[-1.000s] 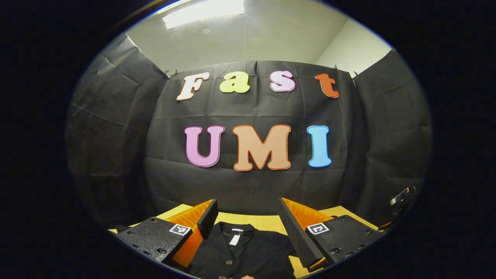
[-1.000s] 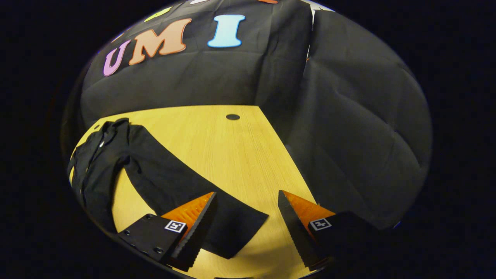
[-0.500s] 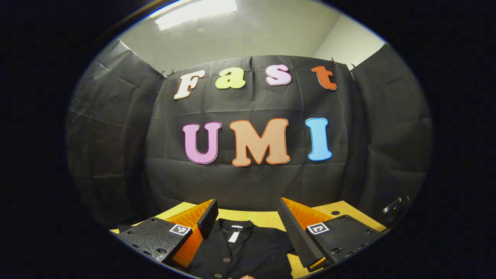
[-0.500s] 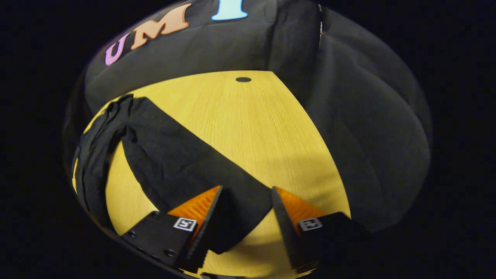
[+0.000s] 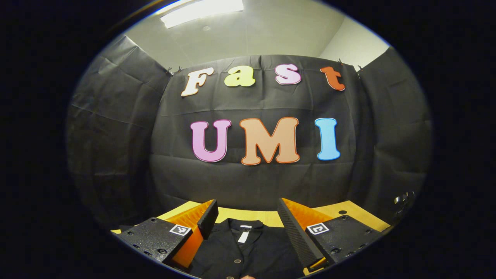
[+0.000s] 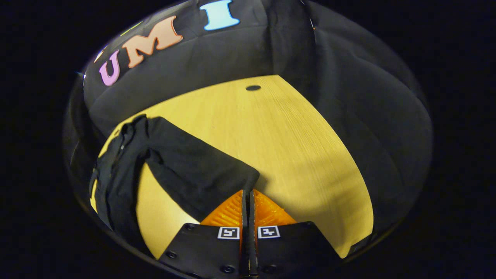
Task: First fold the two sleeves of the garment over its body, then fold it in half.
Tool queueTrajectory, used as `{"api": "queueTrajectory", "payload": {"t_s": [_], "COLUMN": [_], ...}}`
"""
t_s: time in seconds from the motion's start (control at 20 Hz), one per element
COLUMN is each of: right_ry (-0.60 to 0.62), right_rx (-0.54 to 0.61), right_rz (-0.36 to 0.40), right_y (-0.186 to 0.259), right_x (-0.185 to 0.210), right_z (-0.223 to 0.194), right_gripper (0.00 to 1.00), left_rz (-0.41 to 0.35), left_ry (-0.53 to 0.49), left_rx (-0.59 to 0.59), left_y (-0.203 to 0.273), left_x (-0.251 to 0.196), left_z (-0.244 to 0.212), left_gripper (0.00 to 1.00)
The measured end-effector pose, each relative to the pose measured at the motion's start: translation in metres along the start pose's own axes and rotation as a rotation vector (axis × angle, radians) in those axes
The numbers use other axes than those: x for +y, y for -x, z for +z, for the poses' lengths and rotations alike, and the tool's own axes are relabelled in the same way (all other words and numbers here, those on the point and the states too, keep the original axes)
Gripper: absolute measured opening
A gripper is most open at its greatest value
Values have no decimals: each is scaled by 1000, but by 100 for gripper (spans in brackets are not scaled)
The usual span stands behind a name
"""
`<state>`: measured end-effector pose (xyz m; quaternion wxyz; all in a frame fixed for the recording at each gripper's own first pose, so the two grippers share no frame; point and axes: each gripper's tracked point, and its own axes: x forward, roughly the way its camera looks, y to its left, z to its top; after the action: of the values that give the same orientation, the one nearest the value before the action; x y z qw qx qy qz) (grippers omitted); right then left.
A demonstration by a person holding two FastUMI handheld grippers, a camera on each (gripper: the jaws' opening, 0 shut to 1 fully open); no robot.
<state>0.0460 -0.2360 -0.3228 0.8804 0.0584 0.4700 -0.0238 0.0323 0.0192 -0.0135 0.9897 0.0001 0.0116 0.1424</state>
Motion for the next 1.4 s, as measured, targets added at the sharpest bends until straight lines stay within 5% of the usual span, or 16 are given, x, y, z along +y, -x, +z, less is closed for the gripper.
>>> {"api": "queueTrajectory", "payload": {"t_s": [0.45, 1.4], "right_ry": [185, 362], "right_rx": [-193, -229], "right_rz": [136, 381], "right_y": [34, 16], "right_x": [162, 420], "right_z": [66, 83], "right_gripper": [2, 2], "left_rz": [41, 181], "left_ry": [21, 21], "left_rx": [13, 80], "left_y": [1, 12], "left_x": [81, 228], "left_z": [-4, -38], "left_gripper": [94, 93]}}
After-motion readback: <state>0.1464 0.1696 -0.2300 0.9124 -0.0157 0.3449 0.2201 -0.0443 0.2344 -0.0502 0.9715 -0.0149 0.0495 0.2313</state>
